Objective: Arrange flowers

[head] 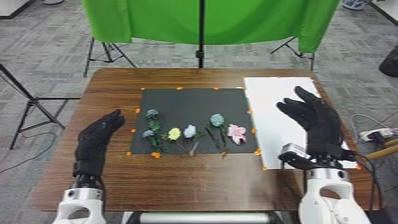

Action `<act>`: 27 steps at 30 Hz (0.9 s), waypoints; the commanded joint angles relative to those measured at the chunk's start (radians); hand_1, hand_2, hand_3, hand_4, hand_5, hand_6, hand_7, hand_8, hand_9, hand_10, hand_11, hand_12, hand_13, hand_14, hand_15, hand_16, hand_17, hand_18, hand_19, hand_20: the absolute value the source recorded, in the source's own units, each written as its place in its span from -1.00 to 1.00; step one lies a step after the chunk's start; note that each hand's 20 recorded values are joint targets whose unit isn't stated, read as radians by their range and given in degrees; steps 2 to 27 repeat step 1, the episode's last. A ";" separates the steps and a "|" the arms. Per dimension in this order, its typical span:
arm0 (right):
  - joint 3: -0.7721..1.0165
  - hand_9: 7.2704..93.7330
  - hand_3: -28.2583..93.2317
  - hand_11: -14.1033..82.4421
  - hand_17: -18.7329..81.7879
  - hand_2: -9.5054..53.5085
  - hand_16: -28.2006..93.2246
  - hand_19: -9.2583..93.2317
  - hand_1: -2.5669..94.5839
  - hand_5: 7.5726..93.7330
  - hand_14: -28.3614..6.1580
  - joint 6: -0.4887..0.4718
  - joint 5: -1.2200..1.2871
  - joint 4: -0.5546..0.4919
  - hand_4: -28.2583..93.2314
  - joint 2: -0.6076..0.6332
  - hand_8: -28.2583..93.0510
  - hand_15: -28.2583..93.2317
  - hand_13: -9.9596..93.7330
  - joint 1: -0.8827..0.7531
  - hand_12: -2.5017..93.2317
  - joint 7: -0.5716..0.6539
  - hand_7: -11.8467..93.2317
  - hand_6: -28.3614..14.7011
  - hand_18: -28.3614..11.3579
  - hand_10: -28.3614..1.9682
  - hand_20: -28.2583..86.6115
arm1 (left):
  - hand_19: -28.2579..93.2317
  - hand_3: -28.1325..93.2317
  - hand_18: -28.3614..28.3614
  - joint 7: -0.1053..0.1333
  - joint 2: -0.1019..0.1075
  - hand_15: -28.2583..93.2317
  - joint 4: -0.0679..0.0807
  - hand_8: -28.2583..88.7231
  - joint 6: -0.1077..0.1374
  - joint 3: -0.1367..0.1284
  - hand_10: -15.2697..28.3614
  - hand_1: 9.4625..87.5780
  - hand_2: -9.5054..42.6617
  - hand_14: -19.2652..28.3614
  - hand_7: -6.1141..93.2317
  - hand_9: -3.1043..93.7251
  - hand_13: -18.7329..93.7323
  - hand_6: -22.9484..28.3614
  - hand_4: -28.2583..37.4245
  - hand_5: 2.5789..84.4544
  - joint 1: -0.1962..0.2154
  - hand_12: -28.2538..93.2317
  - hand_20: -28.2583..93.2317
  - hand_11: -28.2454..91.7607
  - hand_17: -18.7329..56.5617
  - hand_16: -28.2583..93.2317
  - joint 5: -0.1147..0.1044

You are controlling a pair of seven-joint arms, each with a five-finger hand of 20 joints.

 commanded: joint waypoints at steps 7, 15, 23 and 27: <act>-0.050 0.27 0.64 -0.54 0.19 -0.39 -0.45 -0.70 -0.60 0.02 -0.13 0.065 -0.027 -0.010 -0.87 0.006 -0.69 -0.26 0.23 0.003 -0.75 0.044 -0.53 0.36 -0.33 0.09 0.28 | -0.49 0.59 0.43 -0.014 -0.004 -0.29 0.003 -0.62 -0.004 0.004 0.30 -0.58 -0.71 0.49 -0.67 0.03 -0.07 0.01 -0.78 0.21 0.010 -0.32 -0.23 -0.30 -0.40 -0.49 -0.007; -0.050 0.27 0.64 -0.54 0.19 -0.39 -0.45 -0.70 -0.60 0.02 -0.13 0.065 -0.027 -0.010 -0.87 0.006 -0.69 -0.26 0.23 0.003 -0.75 0.044 -0.53 0.36 -0.33 0.09 0.28 | -0.49 0.59 0.43 -0.014 -0.004 -0.29 0.003 -0.62 -0.004 0.004 0.30 -0.58 -0.71 0.49 -0.67 0.03 -0.07 0.01 -0.78 0.21 0.010 -0.32 -0.23 -0.30 -0.40 -0.49 -0.007; -0.050 0.27 0.64 -0.54 0.19 -0.39 -0.45 -0.70 -0.60 0.02 -0.13 0.065 -0.027 -0.010 -0.87 0.006 -0.69 -0.26 0.23 0.003 -0.75 0.044 -0.53 0.36 -0.33 0.09 0.28 | -0.49 0.59 0.43 -0.014 -0.004 -0.29 0.003 -0.62 -0.004 0.004 0.30 -0.58 -0.71 0.49 -0.67 0.03 -0.07 0.01 -0.78 0.21 0.010 -0.32 -0.23 -0.30 -0.40 -0.49 -0.007; -0.050 0.27 0.64 -0.54 0.19 -0.39 -0.45 -0.70 -0.60 0.02 -0.13 0.065 -0.027 -0.010 -0.87 0.006 -0.69 -0.26 0.23 0.003 -0.75 0.044 -0.53 0.36 -0.33 0.09 0.28 | -0.49 0.59 0.43 -0.014 -0.004 -0.29 0.003 -0.62 -0.004 0.004 0.30 -0.58 -0.71 0.49 -0.67 0.03 -0.07 0.01 -0.78 0.21 0.010 -0.32 -0.23 -0.30 -0.40 -0.49 -0.007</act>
